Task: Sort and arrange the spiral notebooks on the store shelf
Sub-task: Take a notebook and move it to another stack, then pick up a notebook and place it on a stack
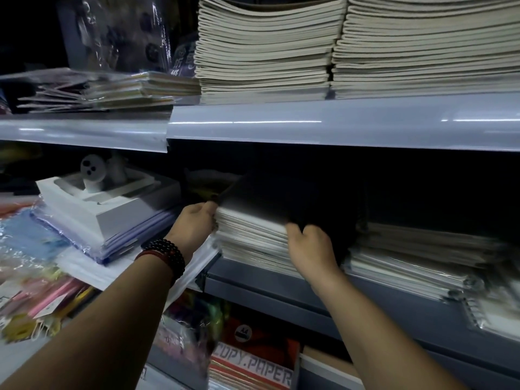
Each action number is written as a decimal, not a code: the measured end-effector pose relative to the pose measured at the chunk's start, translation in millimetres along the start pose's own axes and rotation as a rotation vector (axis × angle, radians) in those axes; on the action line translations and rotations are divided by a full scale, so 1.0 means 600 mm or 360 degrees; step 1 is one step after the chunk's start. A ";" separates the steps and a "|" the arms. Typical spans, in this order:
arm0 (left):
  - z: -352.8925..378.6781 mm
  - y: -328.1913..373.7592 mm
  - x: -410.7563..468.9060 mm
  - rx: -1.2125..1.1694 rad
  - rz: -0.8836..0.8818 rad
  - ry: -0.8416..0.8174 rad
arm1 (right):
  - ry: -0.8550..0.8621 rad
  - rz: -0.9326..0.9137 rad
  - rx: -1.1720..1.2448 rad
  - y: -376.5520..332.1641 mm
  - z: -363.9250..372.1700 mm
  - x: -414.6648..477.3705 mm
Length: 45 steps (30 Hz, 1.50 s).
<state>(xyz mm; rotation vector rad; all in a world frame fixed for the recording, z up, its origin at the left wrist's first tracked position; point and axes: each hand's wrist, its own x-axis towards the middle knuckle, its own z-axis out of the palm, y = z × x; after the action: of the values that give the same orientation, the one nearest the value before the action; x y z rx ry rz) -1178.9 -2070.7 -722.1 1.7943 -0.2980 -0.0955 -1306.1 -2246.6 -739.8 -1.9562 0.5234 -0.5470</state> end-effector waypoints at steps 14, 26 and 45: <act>0.007 -0.024 -0.153 0.0108 0.0223 0.0317 | 0.0022 -0.0252 0.0126 0.035 -0.049 -0.072; 0.195 -0.028 -0.300 -0.0166 0.0405 -0.0009 | 0.0139 -0.0324 0.0123 0.144 -0.206 -0.184; 0.480 0.012 -0.325 0.0171 0.0903 -0.0550 | 0.0654 -0.0212 -0.0195 0.273 -0.436 -0.227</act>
<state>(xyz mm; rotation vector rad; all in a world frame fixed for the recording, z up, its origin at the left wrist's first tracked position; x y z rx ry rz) -1431.9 -2295.0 -803.9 1.7298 -1.0632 0.0157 -1587.9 -2420.7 -803.2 -2.0106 0.6974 -1.0346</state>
